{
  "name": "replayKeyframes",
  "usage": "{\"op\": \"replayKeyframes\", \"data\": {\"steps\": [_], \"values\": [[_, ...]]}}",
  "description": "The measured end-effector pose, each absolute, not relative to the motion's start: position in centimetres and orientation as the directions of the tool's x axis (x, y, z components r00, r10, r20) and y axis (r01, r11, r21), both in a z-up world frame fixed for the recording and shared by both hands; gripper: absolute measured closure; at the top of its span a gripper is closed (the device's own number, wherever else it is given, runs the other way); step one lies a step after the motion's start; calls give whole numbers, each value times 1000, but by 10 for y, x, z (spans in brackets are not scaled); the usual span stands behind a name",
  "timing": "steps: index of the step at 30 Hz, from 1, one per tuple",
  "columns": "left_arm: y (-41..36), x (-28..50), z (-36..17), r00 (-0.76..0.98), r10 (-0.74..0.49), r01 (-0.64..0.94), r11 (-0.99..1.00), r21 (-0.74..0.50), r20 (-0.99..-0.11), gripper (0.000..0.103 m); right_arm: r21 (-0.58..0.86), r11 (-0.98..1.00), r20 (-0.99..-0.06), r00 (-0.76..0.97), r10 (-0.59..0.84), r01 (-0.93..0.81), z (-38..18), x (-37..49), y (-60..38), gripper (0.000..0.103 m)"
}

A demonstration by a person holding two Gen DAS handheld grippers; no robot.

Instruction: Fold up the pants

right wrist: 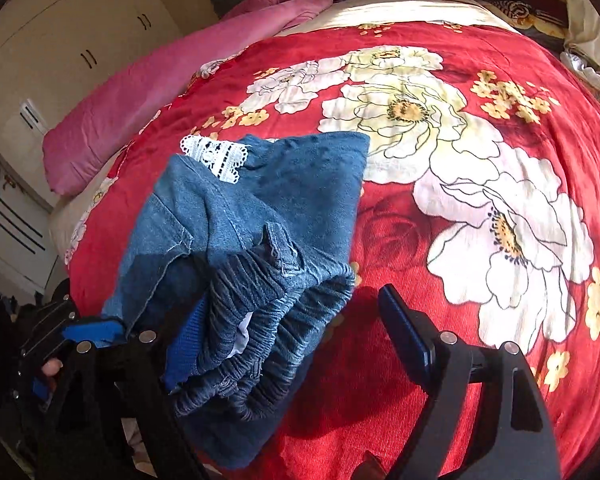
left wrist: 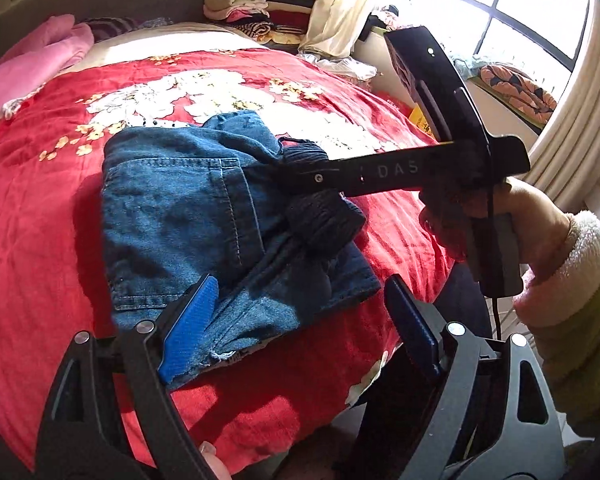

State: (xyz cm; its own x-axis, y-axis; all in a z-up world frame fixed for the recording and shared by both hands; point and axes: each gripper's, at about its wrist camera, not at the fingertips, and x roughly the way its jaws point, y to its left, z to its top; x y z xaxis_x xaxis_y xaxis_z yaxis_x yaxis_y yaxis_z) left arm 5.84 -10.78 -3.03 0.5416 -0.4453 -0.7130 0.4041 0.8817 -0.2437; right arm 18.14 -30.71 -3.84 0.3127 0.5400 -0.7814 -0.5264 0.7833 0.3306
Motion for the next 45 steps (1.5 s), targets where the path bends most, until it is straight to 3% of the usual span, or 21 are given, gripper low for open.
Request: {"op": "replayKeyframes", "data": {"steps": [19,29,31,38,39,40,41,43,45], "values": [[-80,51,-10,600,-392,315,917,-244,-697,21,368,784,-730,366,577,-500,-5,171,-317,22],[-83,38,-9,586,-424,363,899,-245,-691,22,309,775,-725,391,567,-551,16,178,-290,24],[-88,34,-12,573,-428,391,892,-225,-699,29,288,754,-732,372,571,-590,17,182,-274,33],[-90,35,-31,547,-380,405,900,-162,-746,43,208,706,-813,282,510,-677,-4,210,-222,34],[-89,36,-32,547,-376,403,901,-159,-748,48,205,702,-831,258,493,-682,-12,214,-217,41],[-88,37,-33,549,-369,400,904,-152,-750,54,224,691,-844,217,490,-687,-20,217,-213,70],[-86,37,-34,556,-359,396,907,-140,-750,59,267,672,-842,171,511,-690,-26,218,-209,90],[-82,37,-37,569,-331,385,916,-112,-753,79,269,649,-835,164,525,-711,-25,214,-200,95],[-76,36,-37,572,-332,373,920,-123,-750,81,220,644,-834,200,513,-732,-16,210,-189,98]]}}
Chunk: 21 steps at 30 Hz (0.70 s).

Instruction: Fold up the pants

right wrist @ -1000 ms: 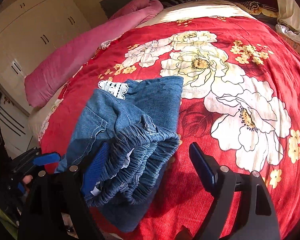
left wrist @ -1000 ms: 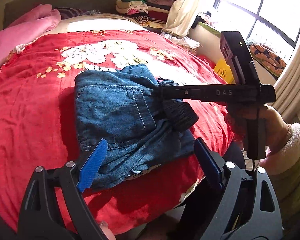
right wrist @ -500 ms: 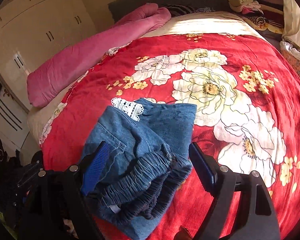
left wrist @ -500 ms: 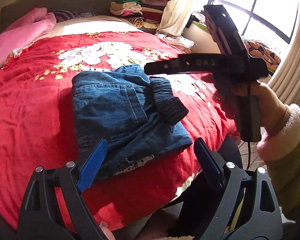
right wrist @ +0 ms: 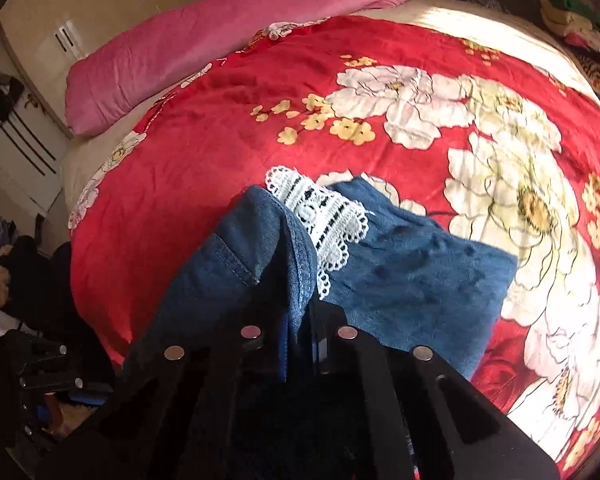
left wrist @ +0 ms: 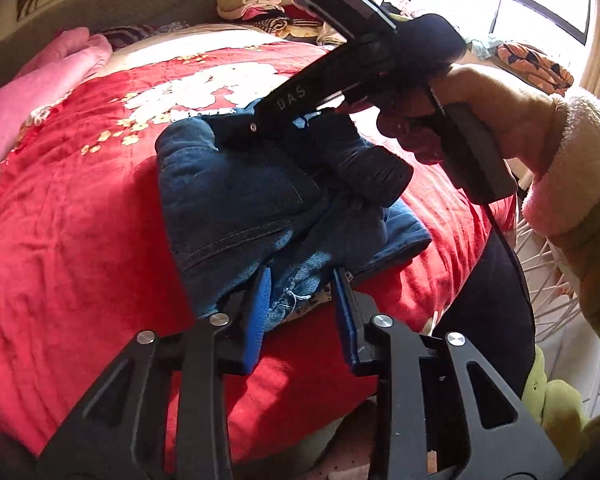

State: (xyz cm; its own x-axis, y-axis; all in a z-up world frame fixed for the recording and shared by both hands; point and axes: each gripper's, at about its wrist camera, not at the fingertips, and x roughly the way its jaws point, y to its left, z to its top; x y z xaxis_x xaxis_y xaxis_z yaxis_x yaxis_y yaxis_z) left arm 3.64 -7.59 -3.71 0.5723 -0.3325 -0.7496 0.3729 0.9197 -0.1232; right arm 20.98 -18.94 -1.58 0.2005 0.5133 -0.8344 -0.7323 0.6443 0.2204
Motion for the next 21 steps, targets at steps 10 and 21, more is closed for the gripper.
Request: {"op": "replayKeyframes", "data": {"steps": [10,21], "values": [[-78,34,-37,603,-287,369,928,-59,-744,83,149,659,-820,281,499,-737,-14,235,-163,81],[-84,32,-39,593,-278,381,924,-41,-756,83,292,681,-689,345,637,-672,31,199,-251,55]]}}
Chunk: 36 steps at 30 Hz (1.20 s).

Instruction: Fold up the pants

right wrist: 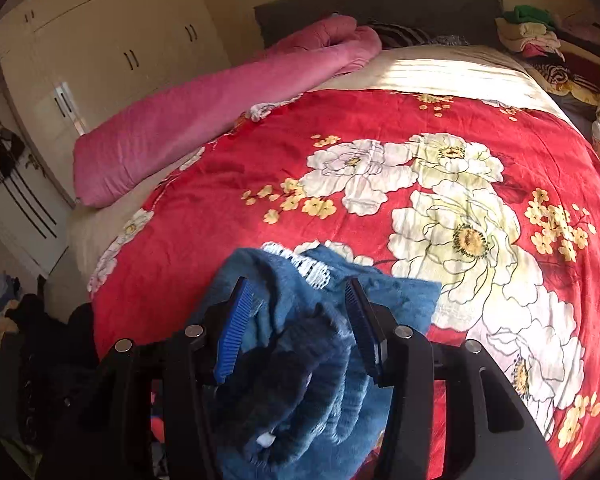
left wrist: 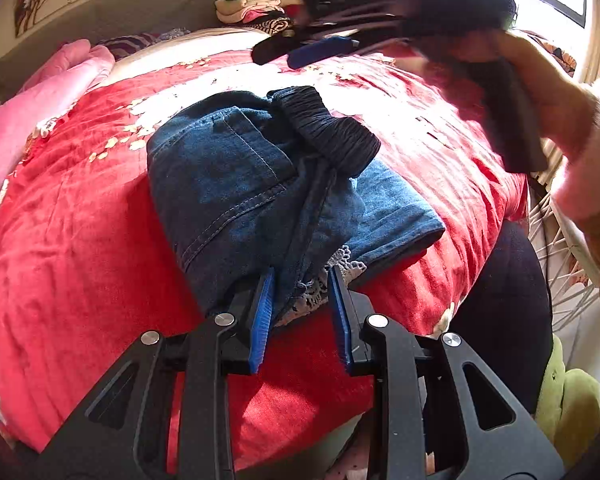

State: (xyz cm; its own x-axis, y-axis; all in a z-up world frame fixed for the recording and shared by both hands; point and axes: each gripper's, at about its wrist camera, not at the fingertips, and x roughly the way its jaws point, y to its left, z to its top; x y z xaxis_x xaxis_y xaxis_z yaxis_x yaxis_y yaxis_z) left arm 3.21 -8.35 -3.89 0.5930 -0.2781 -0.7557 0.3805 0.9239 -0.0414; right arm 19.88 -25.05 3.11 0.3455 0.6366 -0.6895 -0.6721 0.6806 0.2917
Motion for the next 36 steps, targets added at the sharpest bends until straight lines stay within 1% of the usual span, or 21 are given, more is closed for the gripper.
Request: {"op": "replayKeyframes", "data": {"steps": [2,3,5,6,7,9,11,13,15,17,20,22,24,26,28,32,34,36], "values": [[-84,32,-40,591,-279,376,925,-47,-757,83,263,670,-719,323,615,-694,22,186,-249,55],[-83,32,-39,589,-280,373,926,-52,-758,83,218,674,-751,320,578,-706,13,180,-246,55],[-83,32,-39,585,-290,374,925,-66,-758,83,103,706,-822,339,457,-701,-12,175,-240,54],[-82,33,-39,580,-296,374,924,-75,-759,83,100,718,-842,326,430,-688,-24,176,-239,54],[-83,33,-39,577,-298,373,924,-78,-760,83,132,728,-842,312,441,-673,-32,178,-242,54],[-84,33,-39,578,-292,371,926,-74,-762,83,191,741,-823,307,478,-644,-38,181,-249,52],[-83,32,-39,576,-297,368,926,-83,-762,83,216,756,-817,309,486,-618,-37,180,-254,44],[-82,32,-38,575,-298,364,927,-88,-762,83,225,764,-811,318,490,-604,-30,177,-258,39],[-82,31,-36,575,-302,363,927,-94,-761,82,244,764,-793,331,511,-597,-18,171,-264,38],[-82,30,-35,574,-304,362,927,-98,-760,78,250,764,-773,353,527,-595,-6,164,-269,33],[-83,29,-32,575,-312,367,924,-102,-757,73,249,775,-746,395,536,-582,11,158,-279,30],[-83,27,-29,575,-315,368,924,-106,-755,66,255,784,-726,423,542,-567,21,153,-286,28],[-84,25,-26,576,-317,367,924,-107,-753,65,268,785,-704,443,555,-558,30,150,-294,25],[-84,23,-22,581,-317,365,925,-109,-750,61,274,790,-685,466,561,-549,39,145,-300,21],[-81,22,-16,589,-324,361,925,-117,-741,56,276,792,-670,482,564,-544,46,140,-306,19],[-76,21,-4,615,-314,342,933,-115,-723,49,270,802,-650,514,560,-533,54,132,-313,15],[-72,23,1,629,-297,321,941,-108,-718,43,278,803,-640,521,564,-527,56,131,-317,13],[-67,27,5,641,-284,300,948,-107,-714,40,283,810,-638,530,559,-514,56,130,-320,12]]}}
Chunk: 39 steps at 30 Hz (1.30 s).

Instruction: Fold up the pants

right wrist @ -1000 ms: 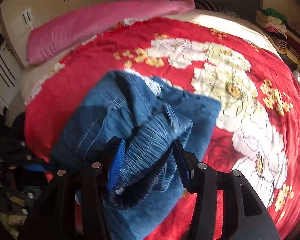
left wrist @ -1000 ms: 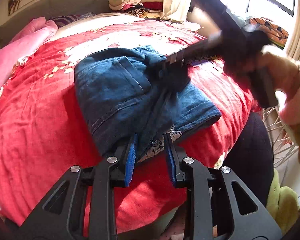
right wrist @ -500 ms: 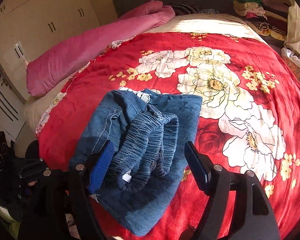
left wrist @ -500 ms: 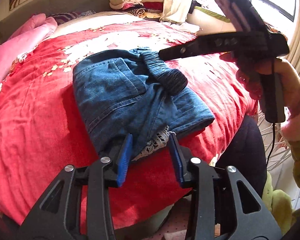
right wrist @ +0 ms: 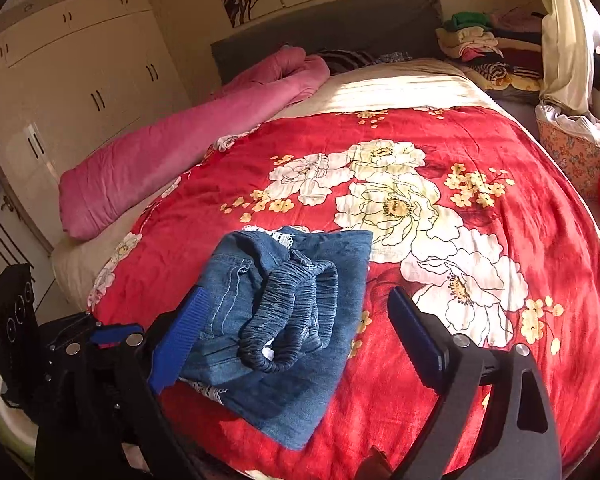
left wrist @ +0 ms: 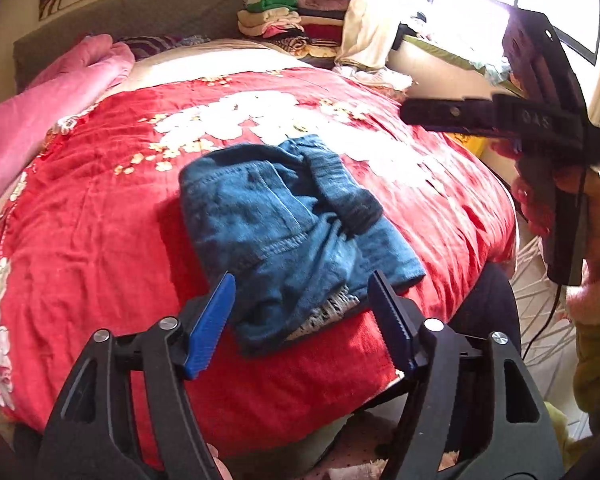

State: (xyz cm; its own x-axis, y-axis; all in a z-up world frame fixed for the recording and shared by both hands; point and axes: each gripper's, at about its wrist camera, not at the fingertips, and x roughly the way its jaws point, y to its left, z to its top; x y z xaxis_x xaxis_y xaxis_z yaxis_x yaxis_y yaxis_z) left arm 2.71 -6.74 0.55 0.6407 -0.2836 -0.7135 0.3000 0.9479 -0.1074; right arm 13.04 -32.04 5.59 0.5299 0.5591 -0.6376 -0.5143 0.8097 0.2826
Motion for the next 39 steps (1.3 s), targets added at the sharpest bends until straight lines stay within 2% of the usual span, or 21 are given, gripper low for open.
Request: {"op": "replayKeyframes", "data": {"steps": [7,19,28,36,39], "values": [[-53,46,16,665,-249,241,964,-113,-704,25,306,822,-647,528,550,-481,46,134,-324,11],[-48,79,4,654,-227,205,971,-119,-722,10,365,833,-663,513,546,-416,15,141,-333,11],[-36,111,-29,617,-187,119,982,-144,-764,10,437,833,-691,467,552,-339,-18,157,-331,11],[-23,130,-57,562,-256,75,963,-261,-786,10,521,800,-686,411,601,-299,-46,173,-320,11],[-21,130,-60,563,-269,70,958,-279,-781,10,537,788,-674,409,615,-301,-52,174,-318,16]]}}
